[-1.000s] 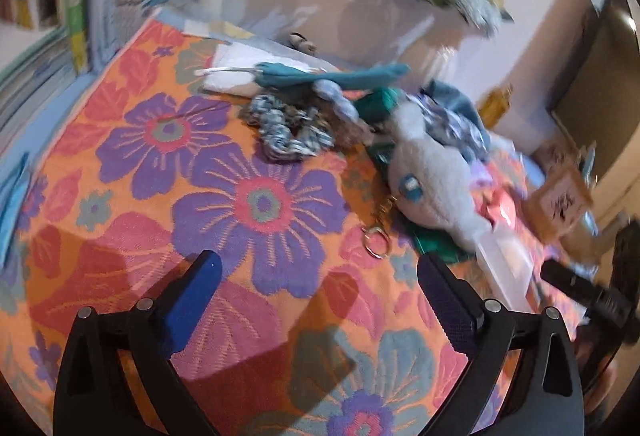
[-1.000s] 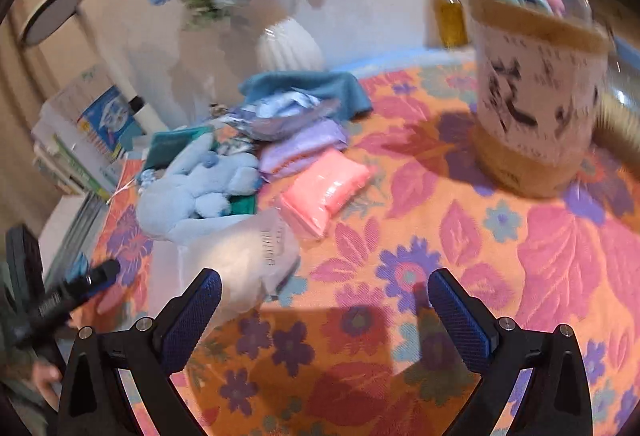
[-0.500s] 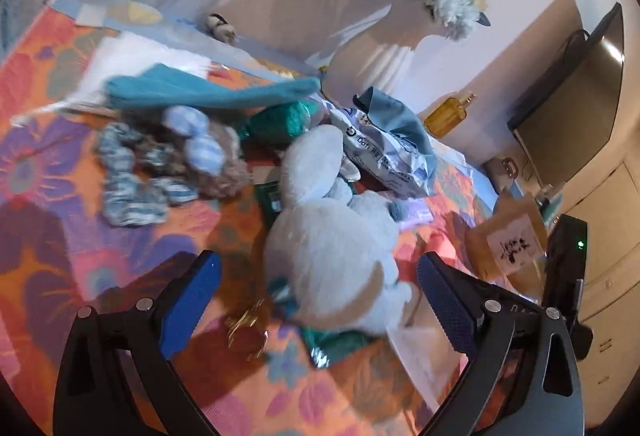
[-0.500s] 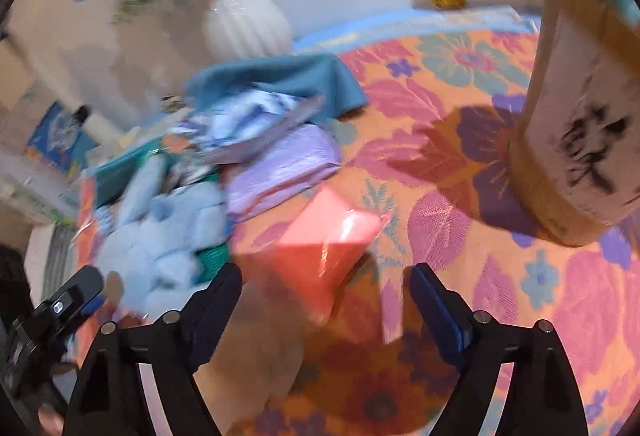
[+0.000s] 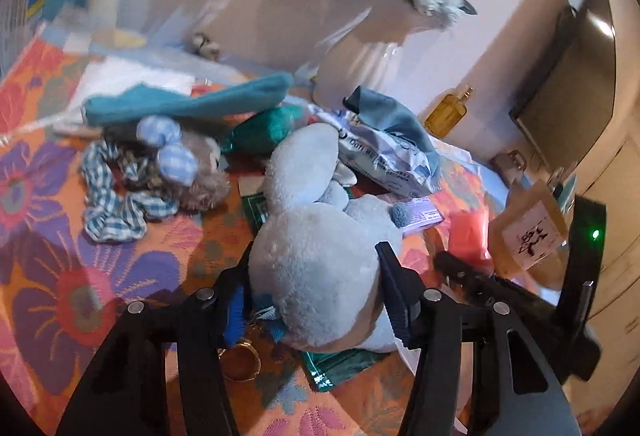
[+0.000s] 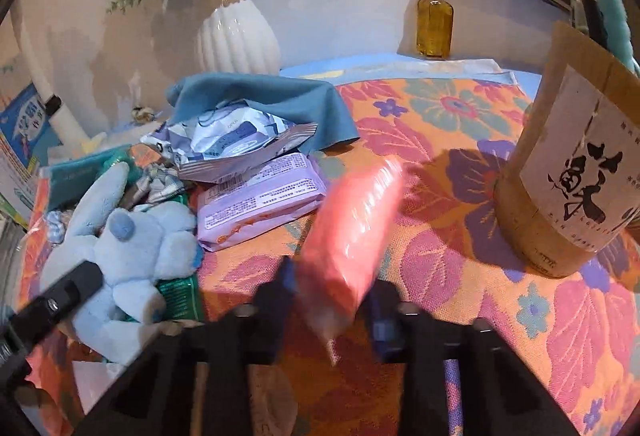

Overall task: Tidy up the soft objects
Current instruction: 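Grasp the light blue plush bunny with the left gripper while the right grasps the pink packet, then carry the bunny and pink packet with both grippers over the glass plate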

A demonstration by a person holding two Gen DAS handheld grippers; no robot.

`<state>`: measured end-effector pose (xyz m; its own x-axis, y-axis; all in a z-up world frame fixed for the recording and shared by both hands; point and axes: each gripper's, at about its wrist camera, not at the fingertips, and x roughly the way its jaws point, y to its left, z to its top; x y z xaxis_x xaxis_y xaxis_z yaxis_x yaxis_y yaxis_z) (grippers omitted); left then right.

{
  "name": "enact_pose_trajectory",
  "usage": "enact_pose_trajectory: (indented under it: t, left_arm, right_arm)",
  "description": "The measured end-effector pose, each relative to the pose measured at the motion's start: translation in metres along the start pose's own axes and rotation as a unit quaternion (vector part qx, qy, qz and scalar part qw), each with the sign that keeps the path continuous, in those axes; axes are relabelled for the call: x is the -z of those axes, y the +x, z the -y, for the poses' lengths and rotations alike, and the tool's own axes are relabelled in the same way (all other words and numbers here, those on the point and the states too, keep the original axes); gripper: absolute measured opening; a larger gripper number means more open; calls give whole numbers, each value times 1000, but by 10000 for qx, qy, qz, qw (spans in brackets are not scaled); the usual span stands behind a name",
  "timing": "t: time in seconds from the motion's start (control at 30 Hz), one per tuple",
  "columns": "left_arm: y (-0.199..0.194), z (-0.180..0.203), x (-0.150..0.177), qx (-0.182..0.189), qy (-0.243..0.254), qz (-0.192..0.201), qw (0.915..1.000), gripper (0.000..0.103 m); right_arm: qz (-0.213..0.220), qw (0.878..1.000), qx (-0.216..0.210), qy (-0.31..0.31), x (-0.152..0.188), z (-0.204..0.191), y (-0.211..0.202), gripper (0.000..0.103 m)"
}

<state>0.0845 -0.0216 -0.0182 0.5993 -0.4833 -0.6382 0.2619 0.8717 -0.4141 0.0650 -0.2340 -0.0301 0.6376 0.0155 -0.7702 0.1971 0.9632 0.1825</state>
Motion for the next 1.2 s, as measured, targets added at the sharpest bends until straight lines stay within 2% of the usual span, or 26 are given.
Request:
enact_pose_trajectory:
  t: [0.1,0.2,0.3,0.37,0.47,0.57,0.73,0.87,0.97,1.03,1.13,1.2]
  left_arm:
    - [-12,-4,0,209,-49,249,9995,51]
    - [-22,-10,-2,230,-310,463,9982,51]
    - [-31,-3,-6,210,-300,440,9984,50]
    - [-51,4,-7,339,-249,622,9972,50]
    - [-82,9,-8,453,-308,929,9942,51]
    - [-113,8,-6,538,-510,1123,9909,51]
    - [-150,22,6,484,-366,1380,9886,51]
    - [-156,36,3,596,-349,1350,9884,50]
    - [-164,57,-4,619,-132,1399,9881,50]
    - [-169,72,-7,657,-44,1538,9859,50]
    - [-176,96,-14,909,-54,1708,9811,51]
    - [-180,121,-19,1042,110,1794,9782,51]
  right_arm:
    - [224,9980,-538,258,1,13,-11,17]
    - [758,9912,-1033,342,5,22,-31,17]
    - [736,9924,-972,152,6,15,-30,17]
    - [636,9934,-950,-27,5,8,-27,17]
    - [722,9926,-960,-176,7,2,-32,17]
    - [700,9921,-1035,-117,13,7,-37,17]
    - [799,9917,-1010,18,26,17,-55,17]
    - [1110,9895,-893,242,44,31,-84,17]
    - [1167,9895,-839,138,47,32,-103,17]
    - [1347,9865,-931,83,44,33,-124,17]
    - [1609,9794,-1211,110,34,39,-159,17]
    - [1800,9764,-1189,75,29,44,-179,17]
